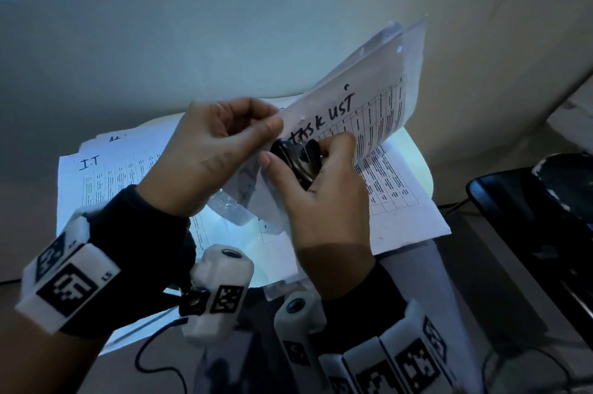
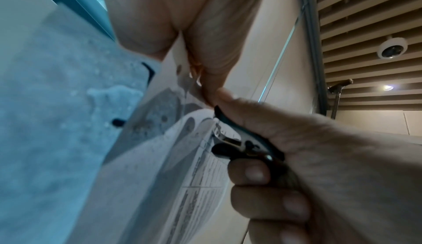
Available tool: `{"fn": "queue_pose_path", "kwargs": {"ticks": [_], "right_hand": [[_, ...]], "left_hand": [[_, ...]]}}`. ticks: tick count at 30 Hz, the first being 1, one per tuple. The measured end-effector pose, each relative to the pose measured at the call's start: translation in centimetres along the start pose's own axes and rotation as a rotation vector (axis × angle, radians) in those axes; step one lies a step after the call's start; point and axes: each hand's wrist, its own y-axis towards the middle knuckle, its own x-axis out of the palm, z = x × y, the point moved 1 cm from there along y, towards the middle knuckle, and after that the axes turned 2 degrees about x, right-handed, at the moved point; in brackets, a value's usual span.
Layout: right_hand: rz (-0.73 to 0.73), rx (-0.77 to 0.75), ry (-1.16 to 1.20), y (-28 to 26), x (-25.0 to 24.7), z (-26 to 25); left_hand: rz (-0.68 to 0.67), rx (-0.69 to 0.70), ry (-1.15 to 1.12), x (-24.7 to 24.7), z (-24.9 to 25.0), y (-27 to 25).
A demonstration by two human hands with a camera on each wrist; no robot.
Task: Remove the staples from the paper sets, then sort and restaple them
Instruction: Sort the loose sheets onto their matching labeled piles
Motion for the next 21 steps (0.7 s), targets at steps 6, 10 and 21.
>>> {"fn": "queue_pose_path", "kwargs": {"ticks": [6,10,21], "right_hand": [[0.01,-0.008,-0.033,-0.3,0.2,-0.8],[0.017,0.014,0.008,-0.2,0.3,-0.9],[0.019,0.027,0.102,-0.1,0.1,-1.3]], "left_hand": [[0.004,0.073,0.072,-0.1,0.3,-0.2],[0.004,0.093,0.074,-0.2,0.4,-0.1],[-0.001,0.095,0.035,0.2,0.9,0.1]]}}
